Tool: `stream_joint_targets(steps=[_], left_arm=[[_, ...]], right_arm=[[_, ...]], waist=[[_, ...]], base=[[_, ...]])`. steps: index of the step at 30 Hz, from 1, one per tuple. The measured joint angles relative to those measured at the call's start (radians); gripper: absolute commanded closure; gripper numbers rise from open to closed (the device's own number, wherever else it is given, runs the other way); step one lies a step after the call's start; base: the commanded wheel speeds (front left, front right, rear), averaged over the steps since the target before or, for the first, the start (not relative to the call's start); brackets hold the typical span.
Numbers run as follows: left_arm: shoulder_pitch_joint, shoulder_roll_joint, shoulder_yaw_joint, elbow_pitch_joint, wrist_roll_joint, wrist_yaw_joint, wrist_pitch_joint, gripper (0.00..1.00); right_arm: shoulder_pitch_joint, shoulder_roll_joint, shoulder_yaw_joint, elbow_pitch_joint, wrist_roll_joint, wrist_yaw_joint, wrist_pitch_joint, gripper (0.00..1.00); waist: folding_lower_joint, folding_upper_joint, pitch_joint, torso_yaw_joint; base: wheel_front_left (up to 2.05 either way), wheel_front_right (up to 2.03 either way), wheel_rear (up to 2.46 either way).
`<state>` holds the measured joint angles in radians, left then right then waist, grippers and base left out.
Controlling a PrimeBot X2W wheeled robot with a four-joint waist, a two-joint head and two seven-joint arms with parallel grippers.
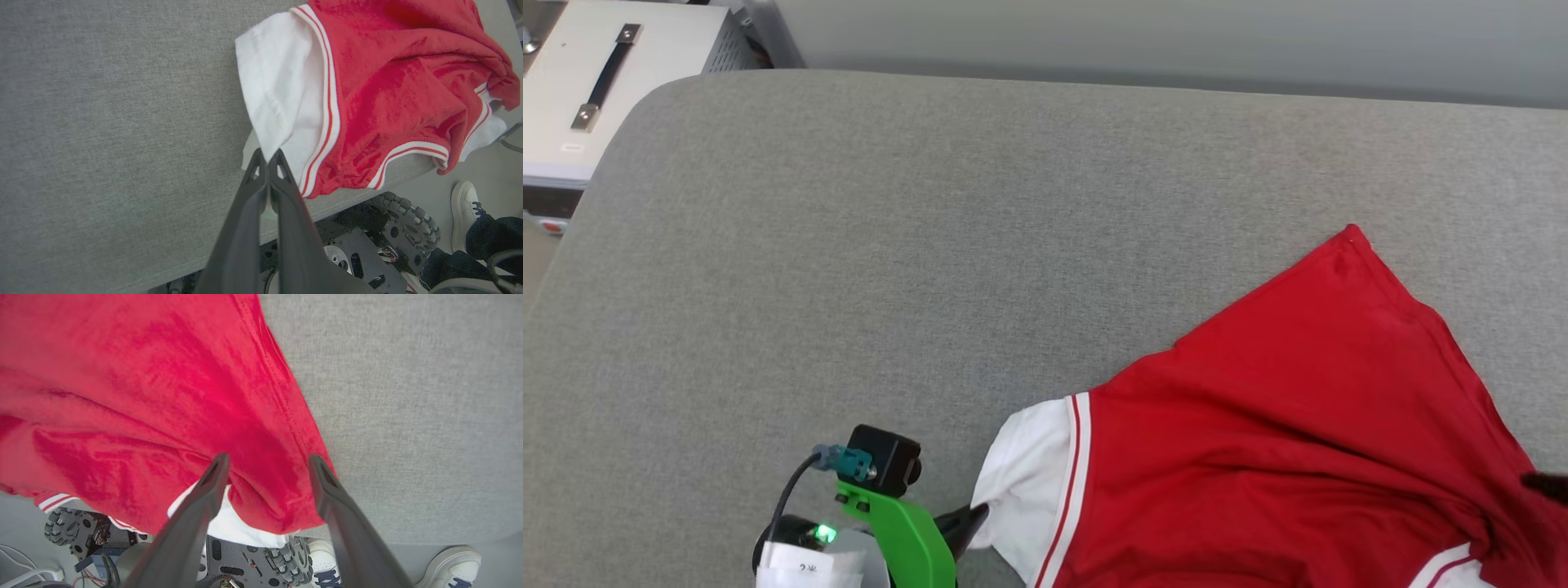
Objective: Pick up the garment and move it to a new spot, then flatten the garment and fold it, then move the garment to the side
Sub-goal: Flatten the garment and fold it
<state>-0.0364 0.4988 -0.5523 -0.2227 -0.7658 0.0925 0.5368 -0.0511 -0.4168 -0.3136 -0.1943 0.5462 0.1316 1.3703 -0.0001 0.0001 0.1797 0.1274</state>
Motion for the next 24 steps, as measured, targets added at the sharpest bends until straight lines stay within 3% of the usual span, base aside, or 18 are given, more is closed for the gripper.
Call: stream_joint_targets(steps=[8,17,24], left_arm=[[-0.039,0.000,-0.016,-0.055,0.028,-0.001,0.001,1.00],[-0.092,-0.023,-0.030,-0.089,0.055,-0.011,-0.013,1.00],[-0.135,-0.036,-0.037,-0.081,0.062,-0.031,-0.026,1.00]], right_arm=[[-0.249,0.009,0.100,-0.020,-0.042,0.000,0.096,0.00],[-0.504,0.003,0.170,0.167,-0.162,0.000,0.106,0.00],[-0.614,-0.009,0.189,0.285,-0.220,0.000,0.085,0.00]], waist=[[0.0000,0.0000,0.052,0.040],[0.0000,-0.0001,0.147,0.104],[0.0001,0.0000,0.219,0.153]], base=[[0.00,0.00,0.00],[0.00,0.00,0.00],[0.00,0.00,0.00]])
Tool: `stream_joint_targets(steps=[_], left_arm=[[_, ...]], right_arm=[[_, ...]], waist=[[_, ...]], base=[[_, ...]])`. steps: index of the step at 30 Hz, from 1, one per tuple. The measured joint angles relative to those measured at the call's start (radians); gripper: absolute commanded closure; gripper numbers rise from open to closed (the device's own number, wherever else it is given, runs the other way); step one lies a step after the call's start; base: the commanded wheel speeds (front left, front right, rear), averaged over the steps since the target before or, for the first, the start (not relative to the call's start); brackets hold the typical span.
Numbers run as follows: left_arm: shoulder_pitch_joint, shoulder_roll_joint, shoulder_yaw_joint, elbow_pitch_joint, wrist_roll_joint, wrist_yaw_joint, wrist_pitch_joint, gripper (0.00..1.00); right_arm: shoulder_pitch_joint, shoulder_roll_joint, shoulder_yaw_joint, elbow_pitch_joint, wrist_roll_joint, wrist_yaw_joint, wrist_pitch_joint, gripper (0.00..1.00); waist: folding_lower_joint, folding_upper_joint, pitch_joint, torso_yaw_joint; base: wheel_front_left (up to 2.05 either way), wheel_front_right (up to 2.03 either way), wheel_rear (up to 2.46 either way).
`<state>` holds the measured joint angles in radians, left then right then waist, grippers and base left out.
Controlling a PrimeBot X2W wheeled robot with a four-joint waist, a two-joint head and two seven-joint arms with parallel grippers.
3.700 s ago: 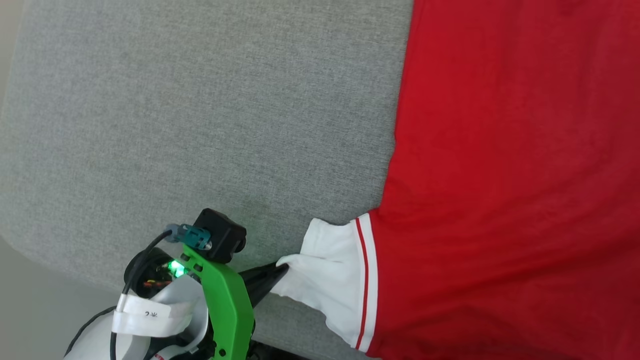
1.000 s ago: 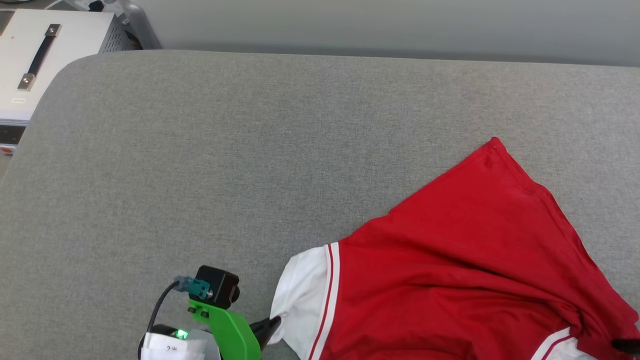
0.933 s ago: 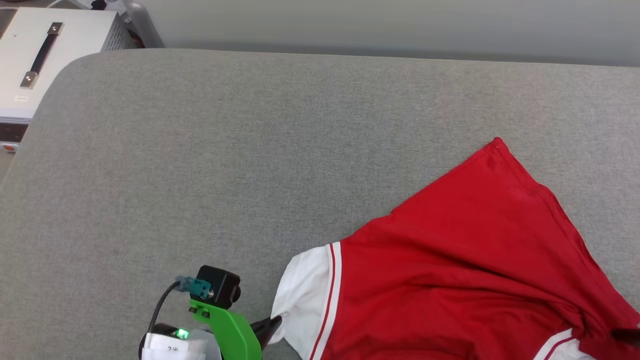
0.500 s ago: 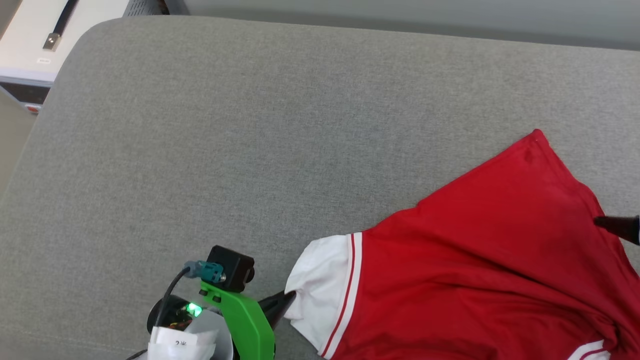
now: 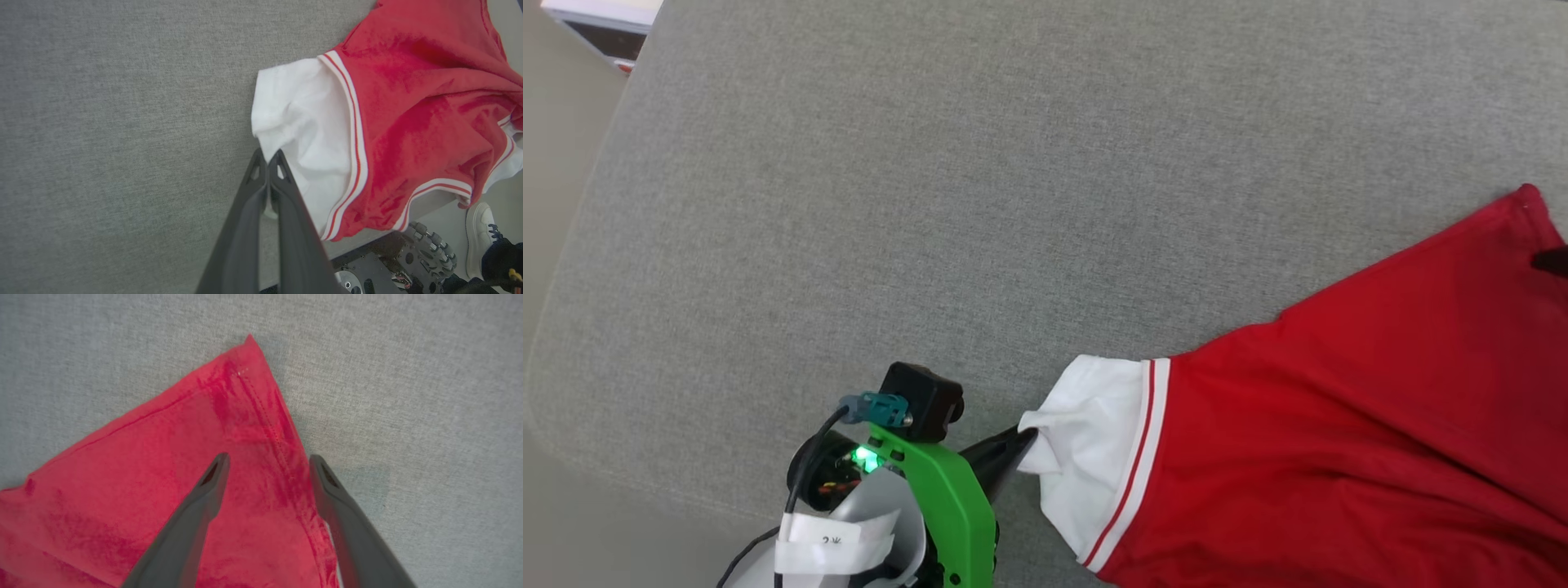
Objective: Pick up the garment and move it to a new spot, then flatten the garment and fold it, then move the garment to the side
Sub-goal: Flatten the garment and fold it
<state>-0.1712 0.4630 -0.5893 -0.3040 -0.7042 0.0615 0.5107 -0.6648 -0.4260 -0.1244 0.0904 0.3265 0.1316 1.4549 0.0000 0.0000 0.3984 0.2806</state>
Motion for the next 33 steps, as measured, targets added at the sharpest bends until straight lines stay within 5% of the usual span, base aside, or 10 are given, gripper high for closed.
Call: stream_joint_targets(steps=[14,15,16,26,33], left_arm=[[-0.033,-0.031,-0.015,0.026,0.000,-0.016,-0.026,1.00],[-0.035,-0.032,-0.014,0.027,-0.001,-0.020,-0.026,1.00],[-0.035,-0.033,-0.015,0.028,-0.001,-0.021,-0.026,1.00],[-0.035,-0.031,-0.011,0.038,-0.001,-0.019,-0.027,1.00],[-0.035,-0.009,0.006,0.049,0.022,0.001,-0.040,1.00]], right_arm=[[-0.039,-0.039,0.054,0.065,-0.024,0.000,-0.019,0.00],[-0.039,-0.041,0.054,0.068,-0.024,0.000,-0.015,0.35],[-0.038,-0.043,0.056,0.071,-0.024,0.000,-0.010,1.00],[-0.013,-0.046,0.071,0.082,0.000,0.000,-0.050,1.00],[0.017,-0.038,0.099,0.106,0.048,0.000,-0.240,1.00]], waist=[[-0.0001,0.0000,0.077,0.065],[0.0000,0.0000,0.078,0.067],[0.0000,0.0000,0.080,0.070],[0.0000,0.0000,0.054,0.072],[0.0000,0.0000,-0.012,0.049]], base=[[0.00,0.00,0.00],[0.00,0.00,0.00],[0.00,0.00,0.00],[0.00,0.00,0.00],[0.00,0.00,0.00]])
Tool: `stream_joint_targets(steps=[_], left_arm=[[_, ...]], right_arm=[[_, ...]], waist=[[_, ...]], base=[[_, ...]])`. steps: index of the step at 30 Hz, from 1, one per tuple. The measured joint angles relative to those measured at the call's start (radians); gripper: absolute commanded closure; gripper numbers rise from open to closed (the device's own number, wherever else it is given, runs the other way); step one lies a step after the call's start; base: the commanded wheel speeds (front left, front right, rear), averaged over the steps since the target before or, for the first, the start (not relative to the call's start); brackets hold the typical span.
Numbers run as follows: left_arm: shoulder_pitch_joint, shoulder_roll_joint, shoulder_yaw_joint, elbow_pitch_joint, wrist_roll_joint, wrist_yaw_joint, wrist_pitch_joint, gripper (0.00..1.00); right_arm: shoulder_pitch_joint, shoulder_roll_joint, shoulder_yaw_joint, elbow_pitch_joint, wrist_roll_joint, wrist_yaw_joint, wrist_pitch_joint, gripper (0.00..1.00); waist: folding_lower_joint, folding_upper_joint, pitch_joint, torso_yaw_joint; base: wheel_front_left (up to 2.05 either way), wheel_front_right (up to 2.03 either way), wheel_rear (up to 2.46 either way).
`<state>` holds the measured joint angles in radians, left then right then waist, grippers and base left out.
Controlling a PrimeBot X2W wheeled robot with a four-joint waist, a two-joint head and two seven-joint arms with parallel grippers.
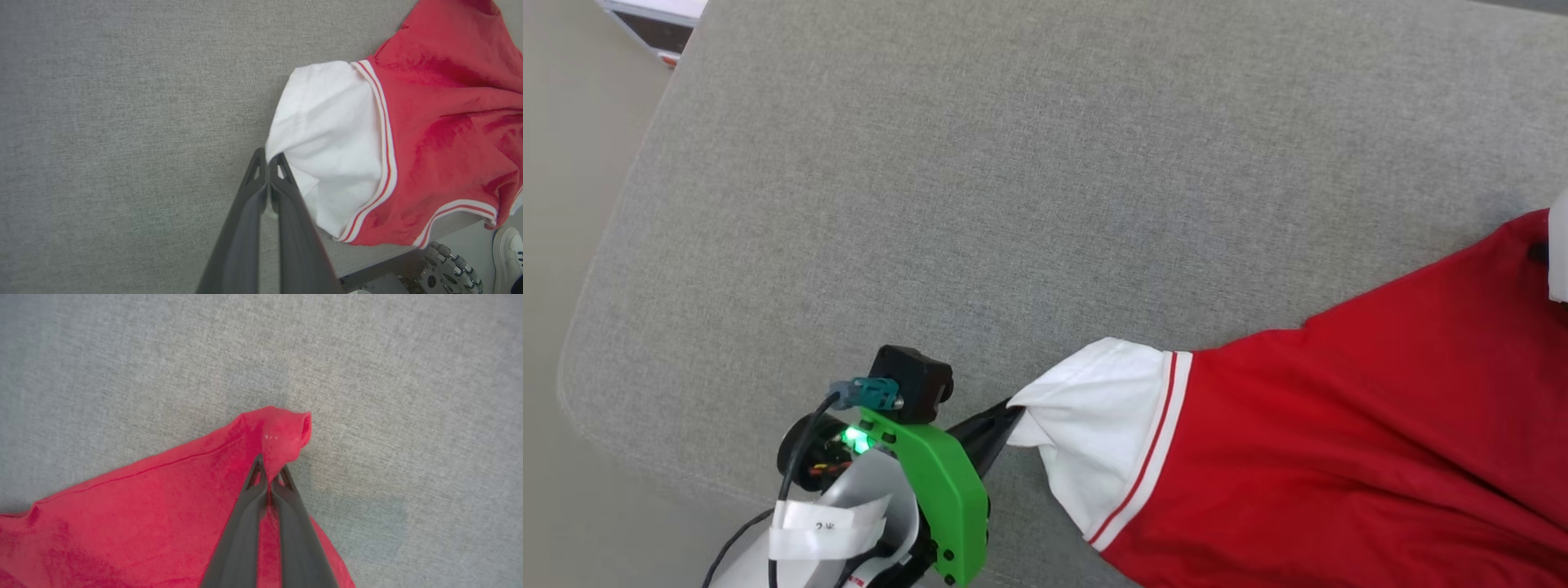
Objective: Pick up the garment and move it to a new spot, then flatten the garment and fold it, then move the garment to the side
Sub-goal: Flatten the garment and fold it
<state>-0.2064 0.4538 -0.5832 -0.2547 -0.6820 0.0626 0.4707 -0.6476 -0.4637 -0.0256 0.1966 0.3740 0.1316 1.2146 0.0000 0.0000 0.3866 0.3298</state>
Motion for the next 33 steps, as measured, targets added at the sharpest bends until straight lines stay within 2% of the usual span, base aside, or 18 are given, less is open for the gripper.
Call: stream_joint_targets(steps=[10,16,23,26,33], left_arm=[[-0.005,0.058,0.086,-0.031,0.026,0.040,-0.042,1.00],[-0.027,0.112,0.147,-0.084,0.033,0.062,-0.047,1.00],[-0.037,0.142,0.190,-0.139,0.041,0.086,-0.048,1.00],[-0.063,0.158,0.210,-0.154,0.100,0.103,-0.079,1.00],[-0.108,0.154,0.242,-0.189,0.140,0.114,-0.154,1.00]], right_arm=[[0.040,-0.056,0.023,-0.013,0.101,0.000,-0.196,1.00],[0.081,-0.072,0.003,-0.092,0.157,0.000,-0.260,1.00],[0.139,-0.079,-0.016,-0.173,0.183,0.000,-0.330,1.00],[0.164,-0.080,-0.028,-0.208,0.195,0.000,-0.360,1.00],[0.214,-0.081,-0.070,-0.317,0.212,0.000,-0.447,1.00]], waist=[[0.0000,0.0000,-0.120,-0.058],[0.0000,0.0000,-0.184,-0.114],[0.0000,0.0000,-0.247,-0.182],[0.0000,0.0000,-0.272,-0.206],[0.0000,0.0000,-0.326,-0.247]], base=[[0.00,0.00,0.00],[0.00,0.00,0.00],[0.00,0.00,0.00],[0.00,0.00,0.00],[0.00,0.00,0.00]])
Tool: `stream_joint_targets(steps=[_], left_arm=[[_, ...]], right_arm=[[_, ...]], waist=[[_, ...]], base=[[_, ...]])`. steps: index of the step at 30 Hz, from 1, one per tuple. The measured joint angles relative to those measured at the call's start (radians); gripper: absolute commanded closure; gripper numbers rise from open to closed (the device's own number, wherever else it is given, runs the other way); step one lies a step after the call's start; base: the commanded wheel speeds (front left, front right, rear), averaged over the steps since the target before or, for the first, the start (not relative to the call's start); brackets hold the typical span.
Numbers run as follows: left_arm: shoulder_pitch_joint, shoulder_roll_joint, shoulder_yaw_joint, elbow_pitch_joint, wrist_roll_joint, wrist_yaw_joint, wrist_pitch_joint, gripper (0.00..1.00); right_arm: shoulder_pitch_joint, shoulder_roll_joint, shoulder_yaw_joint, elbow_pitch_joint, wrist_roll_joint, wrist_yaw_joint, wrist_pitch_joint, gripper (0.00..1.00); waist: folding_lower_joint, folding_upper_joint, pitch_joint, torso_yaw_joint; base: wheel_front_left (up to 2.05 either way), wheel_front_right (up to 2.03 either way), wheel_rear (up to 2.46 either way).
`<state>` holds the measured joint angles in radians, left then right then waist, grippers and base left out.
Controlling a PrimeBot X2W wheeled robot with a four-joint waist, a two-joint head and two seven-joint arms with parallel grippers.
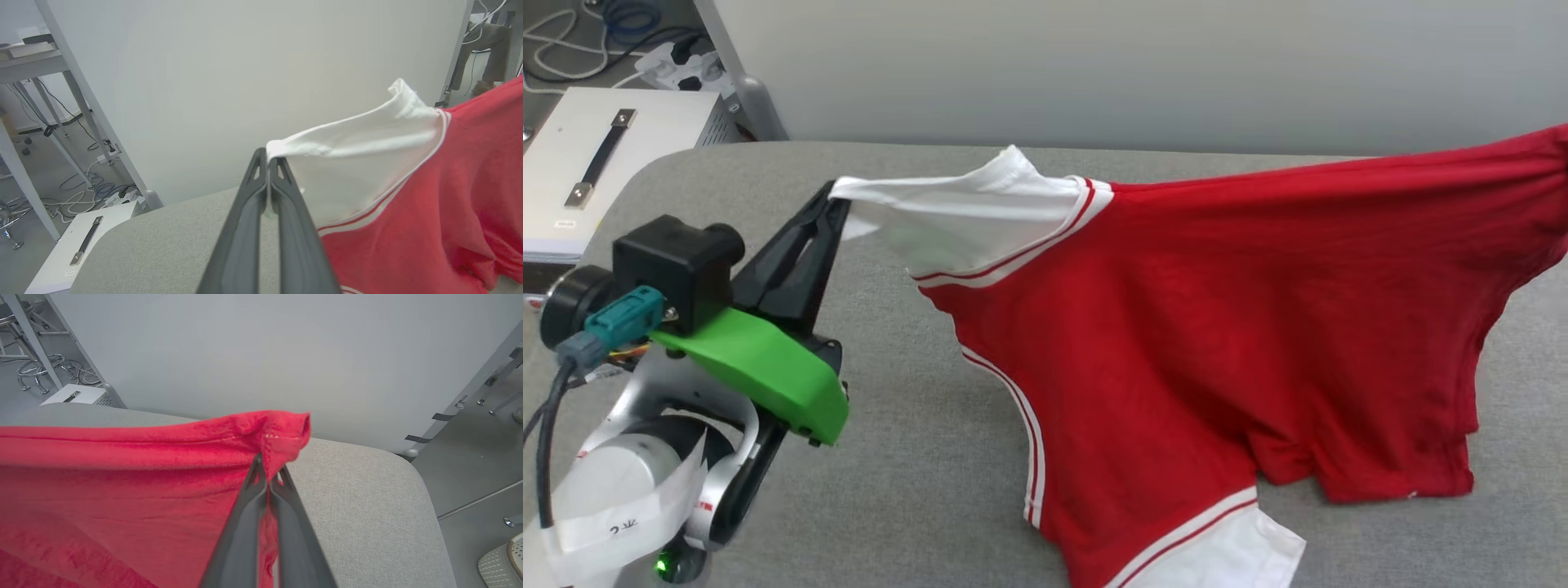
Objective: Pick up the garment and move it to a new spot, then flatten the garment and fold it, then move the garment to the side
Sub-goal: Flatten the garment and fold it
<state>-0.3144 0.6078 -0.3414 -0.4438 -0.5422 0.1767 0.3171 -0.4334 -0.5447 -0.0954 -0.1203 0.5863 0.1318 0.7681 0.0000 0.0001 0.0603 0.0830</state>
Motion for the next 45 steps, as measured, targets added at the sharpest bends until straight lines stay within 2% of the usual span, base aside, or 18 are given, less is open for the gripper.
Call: stream_joint_targets(steps=[12,24,34,37,45], left_arm=[[-0.103,0.024,0.105,-0.066,0.032,0.022,-0.081,1.00],[-0.261,0.070,0.165,-0.080,0.060,0.018,-0.081,1.00],[-0.458,0.152,0.169,0.011,0.060,-0.072,-0.025,1.00],[-0.520,0.161,0.168,0.035,0.059,-0.091,-0.022,1.00],[-0.737,0.178,0.154,0.177,0.045,-0.182,-0.026,1.00]], right_arm=[[0.003,0.025,-0.051,-0.121,0.002,0.001,-0.110,1.00],[-0.090,0.031,-0.093,-0.149,-0.011,0.001,-0.248,1.00],[-0.255,0.019,-0.067,-0.092,-0.035,0.004,-0.348,1.00],[-0.320,-0.005,-0.034,-0.056,-0.058,0.005,-0.398,1.00],[-0.573,-0.003,0.029,0.101,-0.098,0.009,-0.497,1.00]], waist=[[0.0000,0.0000,-0.047,-0.051],[0.0000,0.0000,0.021,-0.061],[0.0000,0.0000,0.139,-0.064],[0.0000,0.0000,0.182,-0.066],[0.0001,0.0000,0.319,-0.072]], base=[[0.00,0.00,0.00],[0.00,0.00,0.00],[0.00,0.00,0.00],[0.00,0.00,0.00],[0.00,0.00,0.00]])
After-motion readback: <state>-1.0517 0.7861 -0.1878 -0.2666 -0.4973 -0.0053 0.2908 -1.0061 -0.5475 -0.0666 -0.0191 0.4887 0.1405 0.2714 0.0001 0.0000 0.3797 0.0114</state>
